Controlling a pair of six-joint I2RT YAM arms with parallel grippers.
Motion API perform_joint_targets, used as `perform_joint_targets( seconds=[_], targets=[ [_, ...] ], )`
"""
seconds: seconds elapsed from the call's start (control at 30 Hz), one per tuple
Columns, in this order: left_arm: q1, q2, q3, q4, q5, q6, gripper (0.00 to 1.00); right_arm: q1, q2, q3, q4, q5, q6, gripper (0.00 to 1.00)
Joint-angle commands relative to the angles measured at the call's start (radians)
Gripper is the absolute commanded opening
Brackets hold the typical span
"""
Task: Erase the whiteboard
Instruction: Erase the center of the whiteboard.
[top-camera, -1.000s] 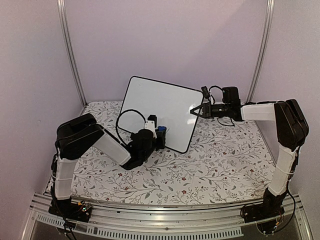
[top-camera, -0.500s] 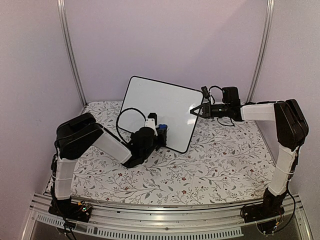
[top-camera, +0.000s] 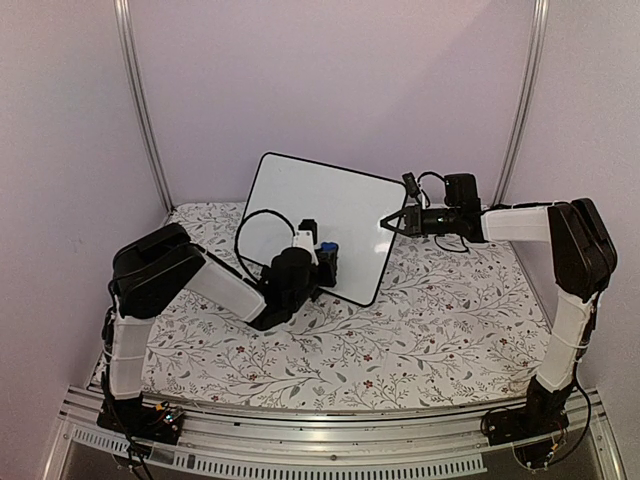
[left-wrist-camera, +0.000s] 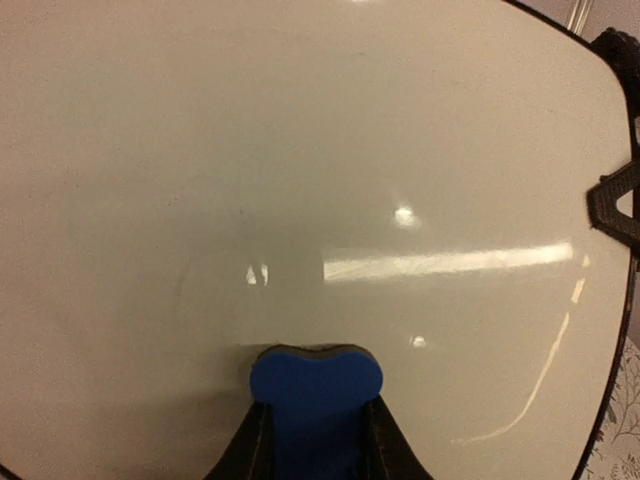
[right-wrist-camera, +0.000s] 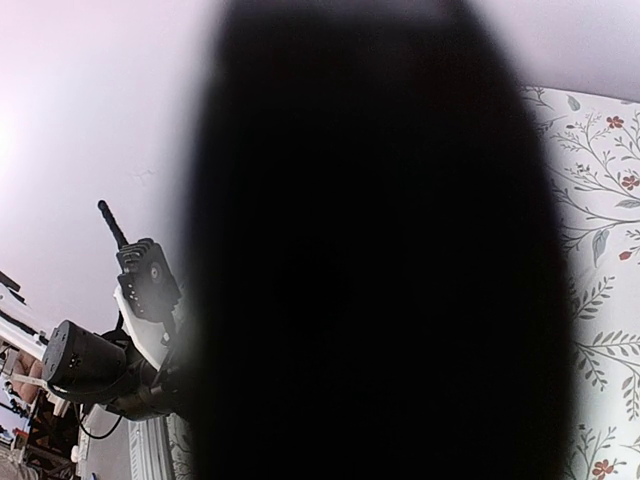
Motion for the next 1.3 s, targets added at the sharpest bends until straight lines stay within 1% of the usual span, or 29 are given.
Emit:
perform_joint_targets(
  seconds=[0.0, 0.27, 0.6, 0.77, 1.07, 1.27],
  targets=[
    [0.039, 0.046, 0.049, -0.125, 0.072, 0.012, 0.00, 0.103, 0.060, -0.050, -0.293, -0.117, -0.066, 0.01],
    [0.049, 0.057, 0.089, -0.126, 0.059, 0.031, 0.00, 0.104, 0.058, -0.052, -0.294, -0.117, -0.068, 0.01],
    [0.073, 0.033, 0.083, -0.119, 0.068, 0.039, 0.00, 0.104, 0.062, -0.047, -0.295, -0.117, -0.067, 0.01],
    [0.072, 0.034, 0.024, -0.118, 0.102, 0.029, 0.00, 0.105, 0.061, -0.050, -0.297, -0.116, -0.068, 0.01],
    [0.069, 0.003, -0.157, -0.070, 0.127, 0.036, 0.00, 0.105, 0.066, -0.047, -0.296, -0.117, -0.070, 0.01],
    [0.068, 0.017, -0.156, -0.061, 0.124, 0.028, 0.00, 0.105, 0.065, -0.045, -0.294, -0.117, -0.064, 0.02]
  ],
)
